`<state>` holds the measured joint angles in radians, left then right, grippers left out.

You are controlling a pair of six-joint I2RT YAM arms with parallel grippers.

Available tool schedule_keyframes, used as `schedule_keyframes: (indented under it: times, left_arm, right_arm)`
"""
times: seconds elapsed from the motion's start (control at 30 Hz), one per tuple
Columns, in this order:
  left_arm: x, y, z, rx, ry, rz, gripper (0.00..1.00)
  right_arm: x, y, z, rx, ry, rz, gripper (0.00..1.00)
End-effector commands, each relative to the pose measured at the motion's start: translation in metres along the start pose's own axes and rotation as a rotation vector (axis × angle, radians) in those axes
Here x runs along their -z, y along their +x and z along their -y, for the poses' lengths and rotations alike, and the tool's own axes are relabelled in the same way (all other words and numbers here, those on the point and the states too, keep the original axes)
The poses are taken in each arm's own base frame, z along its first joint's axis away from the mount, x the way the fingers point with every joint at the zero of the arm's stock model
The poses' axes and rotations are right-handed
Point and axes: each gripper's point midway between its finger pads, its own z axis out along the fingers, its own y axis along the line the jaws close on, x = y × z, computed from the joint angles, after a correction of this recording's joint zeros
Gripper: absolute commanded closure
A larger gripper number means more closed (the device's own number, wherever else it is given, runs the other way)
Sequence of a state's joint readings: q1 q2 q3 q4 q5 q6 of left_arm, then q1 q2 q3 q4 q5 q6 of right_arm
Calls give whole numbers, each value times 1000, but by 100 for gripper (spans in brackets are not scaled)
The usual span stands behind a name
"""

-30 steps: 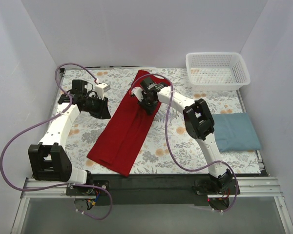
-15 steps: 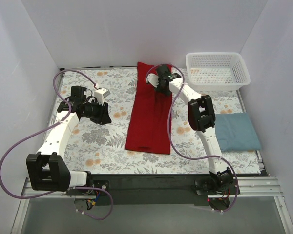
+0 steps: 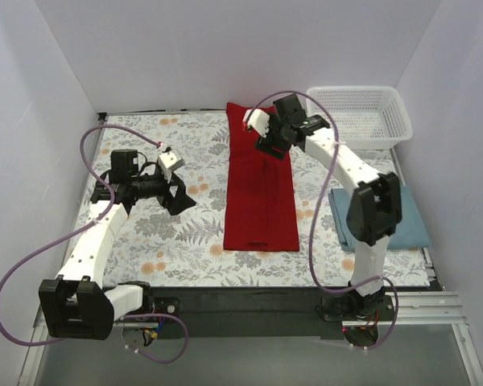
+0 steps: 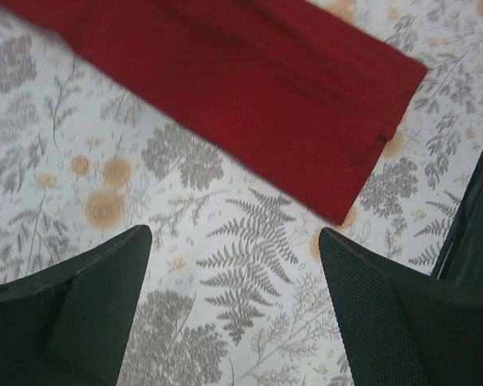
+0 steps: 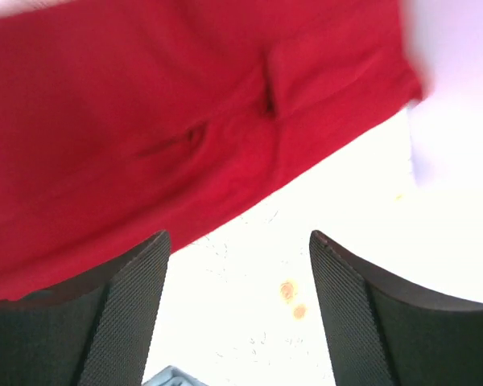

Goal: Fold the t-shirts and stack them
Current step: Fold the tshirt

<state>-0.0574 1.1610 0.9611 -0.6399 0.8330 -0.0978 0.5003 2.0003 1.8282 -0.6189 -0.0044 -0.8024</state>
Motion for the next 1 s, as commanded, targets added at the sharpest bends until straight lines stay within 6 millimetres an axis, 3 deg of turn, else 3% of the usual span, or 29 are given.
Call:
schedule_keyframes:
  times: [0.0,0.03,0.07,0.1,0.13,0.2,0.27,0.3,0.33,0.37,0.4,0.43,0.47,0.5,0.57,0.6,0.63,0.7,0.8,0.97]
  left_arm:
    - [-4,-43,13,-145,125,178,15]
    - [-6,-50,8,-121,115,198,15]
    - [-7,-61,3,-114,109,225,14]
    - [-15,-67,-1,-105,146,226,14]
    - [-19,-74,-3,-111,158,222,14]
    - [-38,-65,11,-143,236,143,14]
    - [-54,-58,21,-183,273,89,13]
    - [-63,-51,36,-262,312,84,13]
    - [-65,-31,48,-275,316,59,13]
    - [-71,-25,53,-321,312,68,12]
    - [-77,-16,71,-380,345,60,12]
    - [-80,-5,77,-450,346,49,12]
    - [-83,16,86,-464,355,31,12]
    - [-88,24,103,-490,392,20,14]
    - [-95,54,114,-519,413,-41,29]
    - [-99,62,126,-532,444,-58,34]
    - [-102,69,130,-525,451,-75,44]
    - [-109,84,139,-531,468,-107,49]
    - [-115,99,143,-586,467,-125,50]
    - [-129,115,134,-643,406,-163,51]
  right_arm:
    - [69,-39,-9,-69,-48,240,23]
    - [99,-52,-10,-77,-51,327,21]
    - [113,-63,-20,-104,-109,403,8]
    - [123,-68,-25,-110,-120,437,2]
    - [139,-72,-31,-110,-119,480,2]
    - [153,-78,-46,-75,-163,539,2]
    - [160,-68,-66,-52,-195,549,2]
    - [158,-60,-73,-30,-204,539,2]
    - [165,-55,-80,-6,-195,544,2]
    - [147,-28,-105,-7,-248,477,2]
    - [144,-15,-117,19,-269,451,2]
    - [144,-3,-127,124,-270,448,2]
    - [128,25,-153,137,-318,375,2]
    - [121,40,-165,154,-328,347,2]
    - [113,62,-183,204,-350,305,4]
    - [105,81,-202,200,-392,271,7]
    - [104,87,-209,219,-406,266,9]
    - [99,102,-229,233,-453,244,17]
    - [92,112,-247,261,-480,227,27]
    - [85,117,-266,319,-499,206,31]
